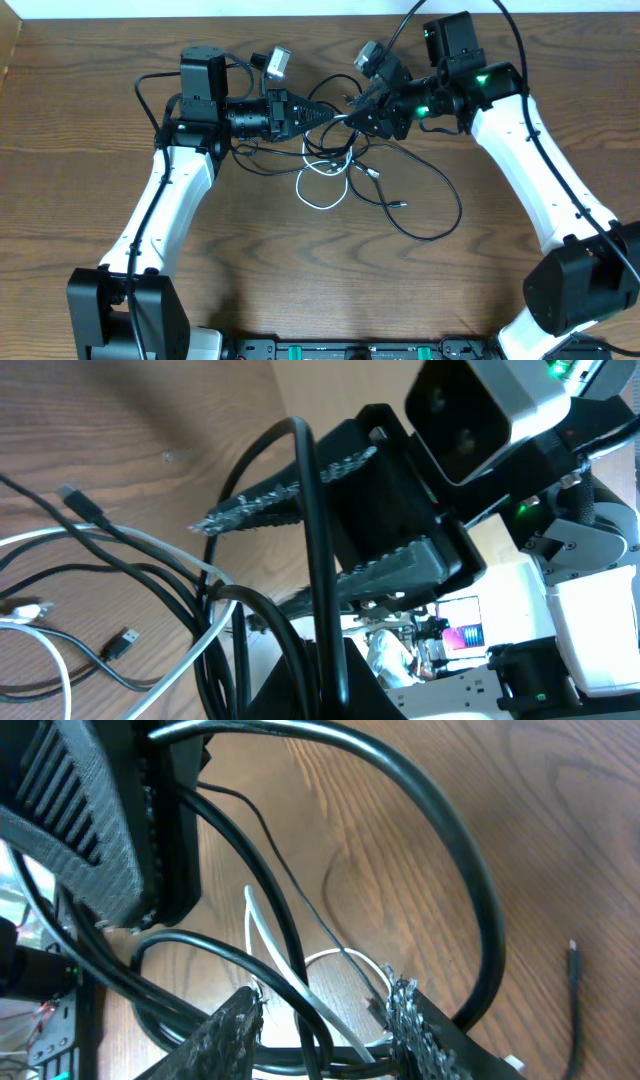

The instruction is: Untangle cables

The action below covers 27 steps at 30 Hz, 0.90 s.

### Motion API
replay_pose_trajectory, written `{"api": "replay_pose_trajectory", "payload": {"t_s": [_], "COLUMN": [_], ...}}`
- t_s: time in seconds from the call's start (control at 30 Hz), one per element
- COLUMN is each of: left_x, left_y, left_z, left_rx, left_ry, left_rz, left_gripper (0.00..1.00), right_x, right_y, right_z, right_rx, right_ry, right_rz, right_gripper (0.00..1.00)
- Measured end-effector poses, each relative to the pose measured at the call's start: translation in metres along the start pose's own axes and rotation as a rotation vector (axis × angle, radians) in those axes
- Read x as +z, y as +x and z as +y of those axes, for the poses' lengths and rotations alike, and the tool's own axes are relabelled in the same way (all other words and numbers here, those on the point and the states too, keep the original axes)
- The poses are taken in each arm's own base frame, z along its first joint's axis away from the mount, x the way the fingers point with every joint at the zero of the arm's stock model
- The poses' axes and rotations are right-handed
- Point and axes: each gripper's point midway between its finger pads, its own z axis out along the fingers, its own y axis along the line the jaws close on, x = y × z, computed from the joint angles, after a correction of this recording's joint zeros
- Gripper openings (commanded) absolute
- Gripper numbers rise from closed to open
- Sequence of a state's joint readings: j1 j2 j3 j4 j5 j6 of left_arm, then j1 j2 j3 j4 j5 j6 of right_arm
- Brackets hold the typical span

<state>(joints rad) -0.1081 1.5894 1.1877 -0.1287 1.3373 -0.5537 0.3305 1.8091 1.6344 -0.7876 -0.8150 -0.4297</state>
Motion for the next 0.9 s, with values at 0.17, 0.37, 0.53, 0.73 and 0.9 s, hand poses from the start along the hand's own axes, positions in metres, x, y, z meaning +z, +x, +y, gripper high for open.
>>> {"api": "replay_pose_trajectory", "payload": {"t_s": [0.17,0.37,0.53,0.73,0.9], "left_x": [0.0,0.0,-0.001,-0.001,0.0], "left_y": [0.0,0.0,0.0,-0.001,-0.002], "left_z": [0.0,0.0,0.0,-0.001,0.001], "left_rx": [-0.003,-0.003,-0.001,0.001,0.001], "left_ry": [0.0,0.001,0.003,0.003,-0.007], "left_rz": [0.0,0.001,-0.001,-0.001,-0.008], "left_gripper": [0.08,0.08,0.08,0.07,0.08], "right_x": [0.007,0.011,0.01,-0.001,-0.028], "right_y": [0.004,0.004,0.002,-0.003,-0.012], "right_z": [-0.003,0.001,0.005,0.008,0.006], "right_rx": [-0.002,-0.003,-0.011,0.01,0.045], "right_ry": [-0.012,-0.053,-0.076,-0.14,-0.228], "right_rz": [0.008,-0.003,-0.013,-0.066,-0.17], "right_gripper": [0.38,0.12,0.01,0.01,0.01]}}
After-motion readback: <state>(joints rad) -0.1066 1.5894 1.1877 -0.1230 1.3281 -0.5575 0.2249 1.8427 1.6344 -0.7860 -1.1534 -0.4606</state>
